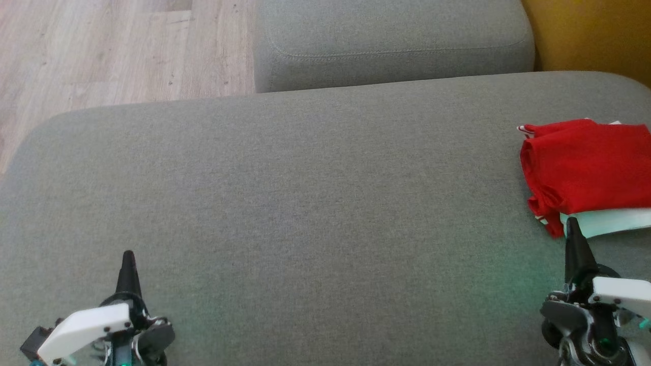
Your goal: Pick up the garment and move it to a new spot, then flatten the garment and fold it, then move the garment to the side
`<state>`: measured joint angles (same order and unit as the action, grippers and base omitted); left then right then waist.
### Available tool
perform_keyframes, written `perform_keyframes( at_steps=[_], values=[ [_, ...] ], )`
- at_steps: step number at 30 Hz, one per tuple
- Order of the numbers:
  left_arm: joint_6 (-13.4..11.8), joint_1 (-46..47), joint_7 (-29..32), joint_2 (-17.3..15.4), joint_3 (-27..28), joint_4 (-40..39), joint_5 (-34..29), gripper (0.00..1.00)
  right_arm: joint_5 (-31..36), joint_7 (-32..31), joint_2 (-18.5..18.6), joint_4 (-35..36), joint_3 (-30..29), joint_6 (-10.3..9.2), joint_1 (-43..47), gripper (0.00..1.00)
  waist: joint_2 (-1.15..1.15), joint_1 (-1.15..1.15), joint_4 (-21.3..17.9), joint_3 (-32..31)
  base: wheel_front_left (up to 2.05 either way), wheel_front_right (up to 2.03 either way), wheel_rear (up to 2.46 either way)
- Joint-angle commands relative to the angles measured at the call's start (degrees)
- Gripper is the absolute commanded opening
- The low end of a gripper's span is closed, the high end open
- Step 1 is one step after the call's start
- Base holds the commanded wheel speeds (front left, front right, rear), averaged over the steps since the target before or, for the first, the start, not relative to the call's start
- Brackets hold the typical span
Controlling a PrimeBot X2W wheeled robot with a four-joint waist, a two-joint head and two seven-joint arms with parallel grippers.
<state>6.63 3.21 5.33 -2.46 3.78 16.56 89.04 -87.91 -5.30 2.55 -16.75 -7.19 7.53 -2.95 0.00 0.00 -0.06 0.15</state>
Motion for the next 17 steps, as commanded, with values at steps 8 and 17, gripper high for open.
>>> perform_keyframes(
  at_steps=[8, 17],
  values=[
    [0.9, 3.0, 1.1, -0.4, 2.7, -2.5, 3.1, 0.00, -4.3, -1.2, 0.3, 2.7, 0.7, -0.04, -3.2, 0.00, 0.00, 0.00, 0.1, 0.0, 0.00, 0.00, 0.00],
    [0.9, 3.0, 1.1, -0.4, 2.7, -2.5, 3.1, 0.00, -4.3, -1.2, 0.3, 2.7, 0.7, -0.04, -3.2, 0.00, 0.00, 0.00, 0.1, 0.0, 0.00, 0.00, 0.00]
  ],
)
